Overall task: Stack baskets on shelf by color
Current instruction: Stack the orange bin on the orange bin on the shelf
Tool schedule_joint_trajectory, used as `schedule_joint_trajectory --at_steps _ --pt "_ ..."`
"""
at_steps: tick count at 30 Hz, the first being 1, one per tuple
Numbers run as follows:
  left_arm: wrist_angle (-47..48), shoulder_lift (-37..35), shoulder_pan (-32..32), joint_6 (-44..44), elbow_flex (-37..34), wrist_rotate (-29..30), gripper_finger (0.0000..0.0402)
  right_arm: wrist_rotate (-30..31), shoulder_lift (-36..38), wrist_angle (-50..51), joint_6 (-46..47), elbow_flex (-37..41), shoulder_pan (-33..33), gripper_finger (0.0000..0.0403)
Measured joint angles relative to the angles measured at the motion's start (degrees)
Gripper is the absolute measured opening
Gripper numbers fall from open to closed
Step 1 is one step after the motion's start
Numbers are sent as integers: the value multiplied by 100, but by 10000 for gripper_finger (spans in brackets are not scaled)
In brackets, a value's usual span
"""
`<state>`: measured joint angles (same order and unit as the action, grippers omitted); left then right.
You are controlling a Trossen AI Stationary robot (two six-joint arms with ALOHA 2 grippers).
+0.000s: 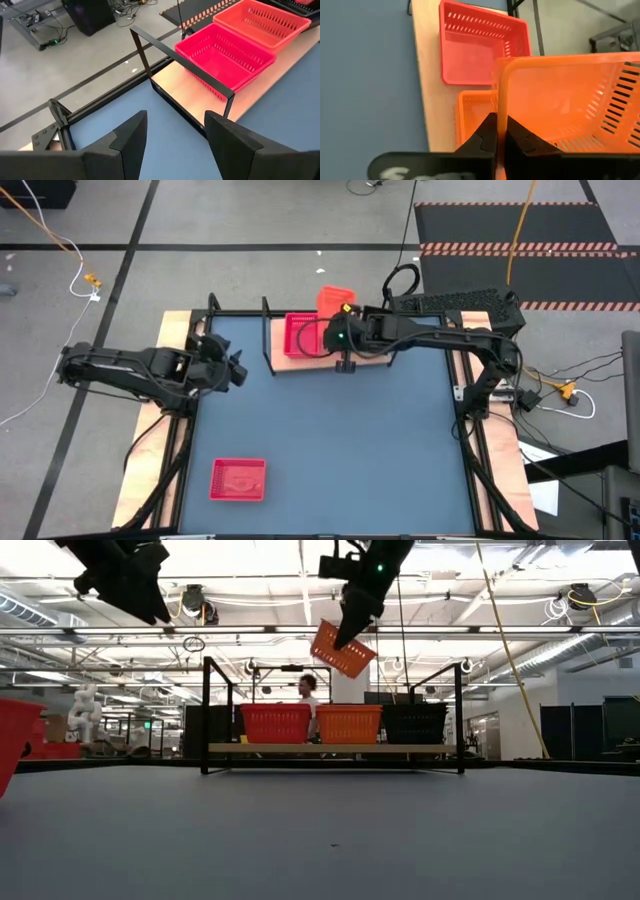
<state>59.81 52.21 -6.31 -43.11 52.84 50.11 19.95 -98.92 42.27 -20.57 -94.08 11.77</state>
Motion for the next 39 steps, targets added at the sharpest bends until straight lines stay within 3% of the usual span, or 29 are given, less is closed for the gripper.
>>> schedule_joint_trajectory --at_steps 8,22,28,34,39 --pt "-31 224 0 61 0 3 200 -794 7 -598 -265 480 362 0" --pt "-35 266 0 74 0 72 200 -795 0 -667 -212 990 618 4" --pt "-37 266 0 70 0 144 200 -755 0 -732 -130 1005 633 46" --pt "-35 266 0 34 0 144 200 -206 0 -779 -323 1003 631 93" --pt "-33 266 0 30 0 144 200 -355 0 -906 -538 1003 614 117"
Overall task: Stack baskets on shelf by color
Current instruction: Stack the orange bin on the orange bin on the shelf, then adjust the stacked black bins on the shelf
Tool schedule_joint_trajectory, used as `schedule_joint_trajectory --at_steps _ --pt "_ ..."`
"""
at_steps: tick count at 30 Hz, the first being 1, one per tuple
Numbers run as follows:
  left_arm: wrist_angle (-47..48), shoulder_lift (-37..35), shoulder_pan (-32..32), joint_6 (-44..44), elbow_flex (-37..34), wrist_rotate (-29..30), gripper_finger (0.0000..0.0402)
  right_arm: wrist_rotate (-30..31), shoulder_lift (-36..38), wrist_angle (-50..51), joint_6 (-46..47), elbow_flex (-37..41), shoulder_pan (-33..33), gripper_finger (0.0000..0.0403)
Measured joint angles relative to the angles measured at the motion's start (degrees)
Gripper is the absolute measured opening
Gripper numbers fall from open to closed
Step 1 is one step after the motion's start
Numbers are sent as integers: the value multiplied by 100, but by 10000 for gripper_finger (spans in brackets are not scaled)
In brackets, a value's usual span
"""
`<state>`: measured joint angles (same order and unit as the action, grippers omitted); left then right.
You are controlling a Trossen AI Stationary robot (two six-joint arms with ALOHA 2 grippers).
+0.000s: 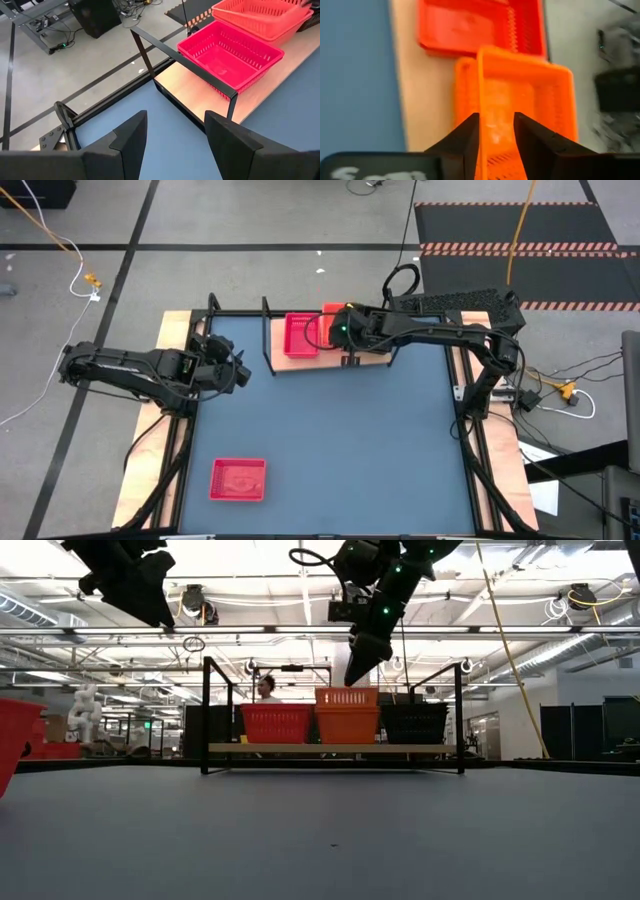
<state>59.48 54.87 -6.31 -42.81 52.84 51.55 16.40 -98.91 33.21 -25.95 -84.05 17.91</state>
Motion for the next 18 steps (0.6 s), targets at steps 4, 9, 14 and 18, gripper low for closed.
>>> schedule_joint_trajectory --at_steps 4,9,14,18 --pt "2 0 0 -5 0 0 200 -648 0 -120 83 0 -74 119" --pt "14 -1 0 -17 0 0 200 -84 135 -127 10 0 -262 114" --pt "48 -2 -4 -42 0 -16 200 755 551 365 -495 -7 -292 112" --pt "52 -2 -22 -44 0 -50 200 118 709 899 92 -8 -89 112"
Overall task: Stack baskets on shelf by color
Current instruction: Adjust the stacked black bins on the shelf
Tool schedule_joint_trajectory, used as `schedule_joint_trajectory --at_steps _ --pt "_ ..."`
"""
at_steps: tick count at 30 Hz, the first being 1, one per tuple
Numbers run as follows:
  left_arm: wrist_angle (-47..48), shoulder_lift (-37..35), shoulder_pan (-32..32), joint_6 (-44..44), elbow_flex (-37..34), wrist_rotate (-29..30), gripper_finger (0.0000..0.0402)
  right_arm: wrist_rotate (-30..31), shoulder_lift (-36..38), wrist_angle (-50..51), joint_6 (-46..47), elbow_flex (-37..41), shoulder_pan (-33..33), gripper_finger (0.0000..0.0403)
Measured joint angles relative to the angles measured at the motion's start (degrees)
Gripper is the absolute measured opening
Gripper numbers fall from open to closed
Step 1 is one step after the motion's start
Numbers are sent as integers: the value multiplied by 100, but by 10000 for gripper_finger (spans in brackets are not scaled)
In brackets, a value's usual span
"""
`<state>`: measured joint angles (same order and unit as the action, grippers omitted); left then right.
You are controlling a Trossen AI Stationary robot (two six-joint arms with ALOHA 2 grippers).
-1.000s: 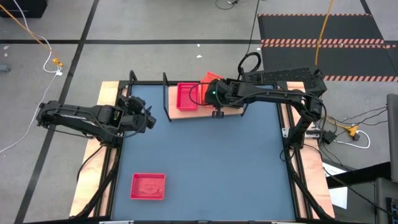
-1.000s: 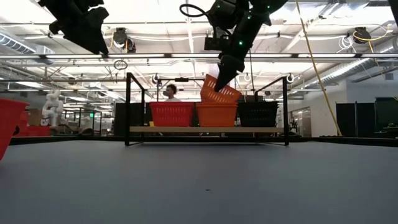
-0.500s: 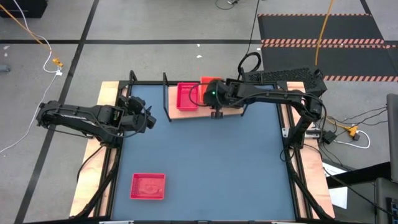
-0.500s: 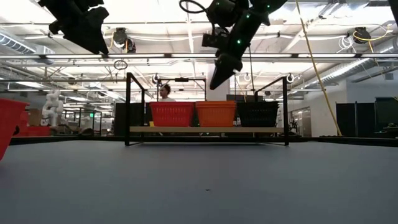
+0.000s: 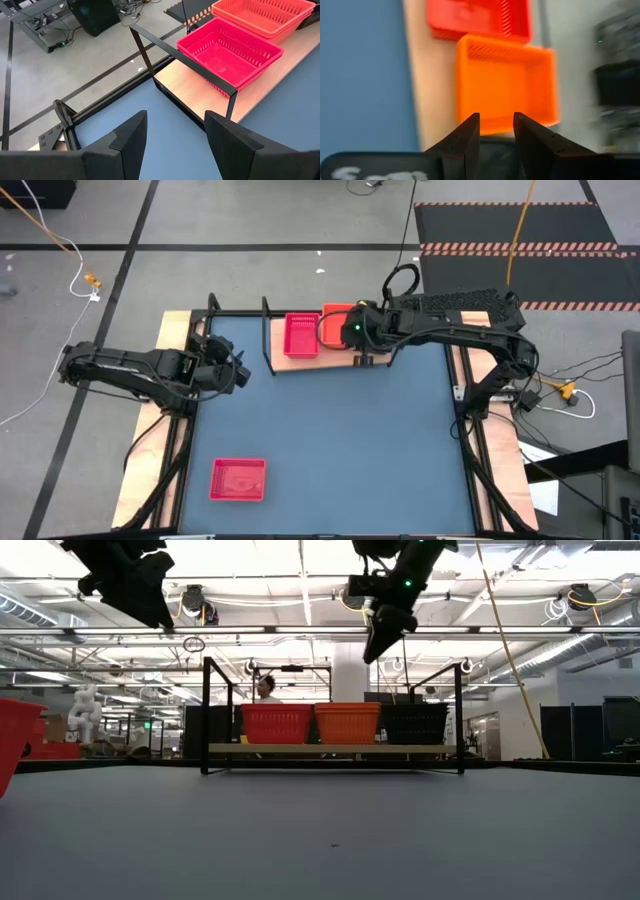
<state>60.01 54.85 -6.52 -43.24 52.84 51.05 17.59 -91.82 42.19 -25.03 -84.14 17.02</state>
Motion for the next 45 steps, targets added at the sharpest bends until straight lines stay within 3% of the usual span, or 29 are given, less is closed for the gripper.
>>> schedule_joint_trajectory --at_steps 3,6,18,33,39,45 --pt "2 0 0 -38 0 -4 200 -660 21 590 476 9 157 112" --pt "4 0 0 -61 0 -55 200 -861 13 697 694 183 233 112" --pt "-2 0 0 -92 0 -168 200 -848 34 361 779 1190 491 112" --pt "-4 0 0 -94 0 -166 200 -821 124 263 301 1272 583 87" --pt "-11 0 0 -94 0 -164 200 -190 471 -35 286 1271 583 87" --pt "-26 0 0 -96 0 -163 200 -261 384 -122 183 1263 730 136"
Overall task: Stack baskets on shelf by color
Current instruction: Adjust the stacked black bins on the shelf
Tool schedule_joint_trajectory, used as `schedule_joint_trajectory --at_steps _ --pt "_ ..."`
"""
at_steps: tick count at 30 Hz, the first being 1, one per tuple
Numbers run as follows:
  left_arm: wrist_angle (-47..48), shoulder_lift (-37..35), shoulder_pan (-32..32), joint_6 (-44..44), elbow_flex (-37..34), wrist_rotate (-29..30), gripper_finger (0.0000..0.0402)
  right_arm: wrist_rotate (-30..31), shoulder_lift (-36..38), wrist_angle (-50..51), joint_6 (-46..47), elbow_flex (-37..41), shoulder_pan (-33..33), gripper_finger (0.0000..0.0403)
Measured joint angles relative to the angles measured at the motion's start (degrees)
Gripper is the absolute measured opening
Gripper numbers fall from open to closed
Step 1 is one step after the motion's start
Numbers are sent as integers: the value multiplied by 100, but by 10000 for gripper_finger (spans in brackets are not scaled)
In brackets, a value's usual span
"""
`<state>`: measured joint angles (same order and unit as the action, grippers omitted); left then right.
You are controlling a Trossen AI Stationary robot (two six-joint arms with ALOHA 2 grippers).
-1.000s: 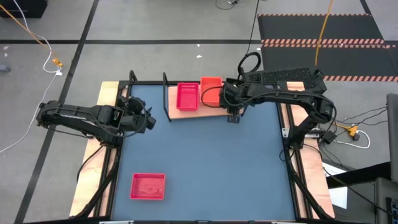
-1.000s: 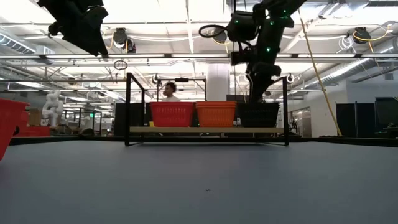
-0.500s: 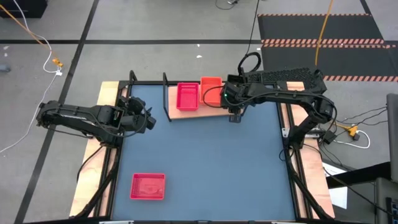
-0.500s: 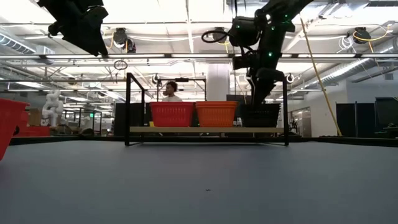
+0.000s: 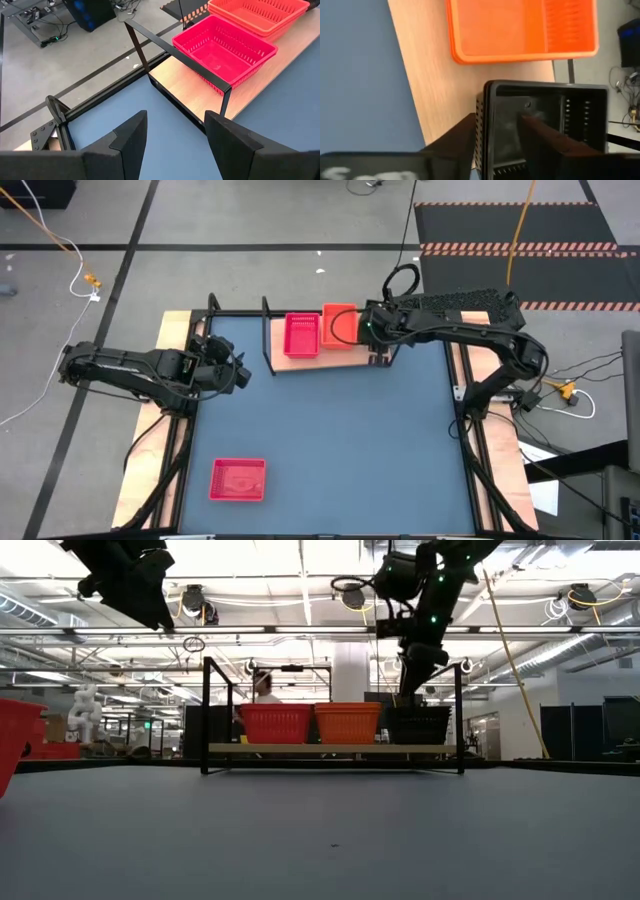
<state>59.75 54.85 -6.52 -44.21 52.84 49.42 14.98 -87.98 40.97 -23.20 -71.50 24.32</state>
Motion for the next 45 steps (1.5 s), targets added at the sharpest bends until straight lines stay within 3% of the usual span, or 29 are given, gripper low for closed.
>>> schedule_joint_trajectory --at_steps 5,9,14,20,25,45 --pt "0 2 0 0 0 1 200 -18 -169 -131 30 2 171 195" --pt "0 2 0 34 0 5 200 -19 -327 -284 28 2 246 201" --pt "2 0 2 50 0 7 200 -119 -461 -305 -56 2 264 163" --pt "2 1 7 61 0 7 200 -605 -463 -286 -161 2 245 75" --pt "2 1 7 58 0 9 200 -654 -463 -201 -129 2 136 13" --pt "2 0 7 36 0 7 200 -610 -389 -3 266 2 -267 34"
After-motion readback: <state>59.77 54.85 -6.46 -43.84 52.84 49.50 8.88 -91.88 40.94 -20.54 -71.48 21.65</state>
